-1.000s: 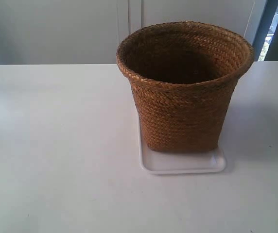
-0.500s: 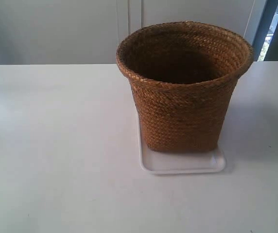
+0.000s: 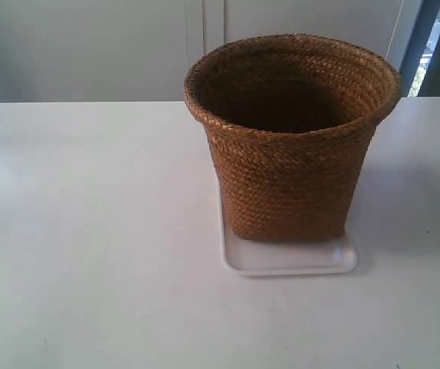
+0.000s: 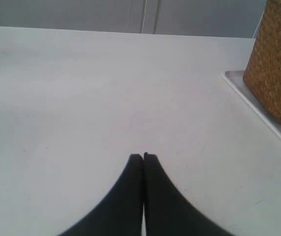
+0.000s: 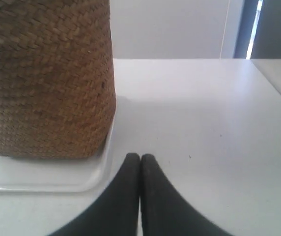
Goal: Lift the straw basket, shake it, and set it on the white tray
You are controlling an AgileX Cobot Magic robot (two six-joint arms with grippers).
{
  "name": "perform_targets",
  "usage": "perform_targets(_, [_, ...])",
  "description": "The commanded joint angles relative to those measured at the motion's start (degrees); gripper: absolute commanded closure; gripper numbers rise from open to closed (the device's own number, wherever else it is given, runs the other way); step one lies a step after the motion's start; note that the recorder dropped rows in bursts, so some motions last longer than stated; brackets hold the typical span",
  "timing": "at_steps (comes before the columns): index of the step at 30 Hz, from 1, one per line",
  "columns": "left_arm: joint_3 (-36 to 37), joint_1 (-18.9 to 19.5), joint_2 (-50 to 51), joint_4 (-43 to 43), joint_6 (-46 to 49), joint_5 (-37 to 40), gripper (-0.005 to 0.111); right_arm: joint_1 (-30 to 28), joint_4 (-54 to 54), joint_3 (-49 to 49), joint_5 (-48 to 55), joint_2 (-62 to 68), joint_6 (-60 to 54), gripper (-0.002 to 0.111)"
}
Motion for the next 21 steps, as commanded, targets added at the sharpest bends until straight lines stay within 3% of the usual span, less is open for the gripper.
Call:
perform_targets(1, [0.15,0.2,-0.31,-0.47,-0.36,-0.11,0.107,-0.48,0.8,0.15,-7.97,-0.35,-7.46,0.108])
perform_targets(21, [0.15,0.2,-0.31,-0.47,-0.36,-0.11,0.107,-0.48,1.71,0.15,-7.52,-0.35,-6.74,0.108])
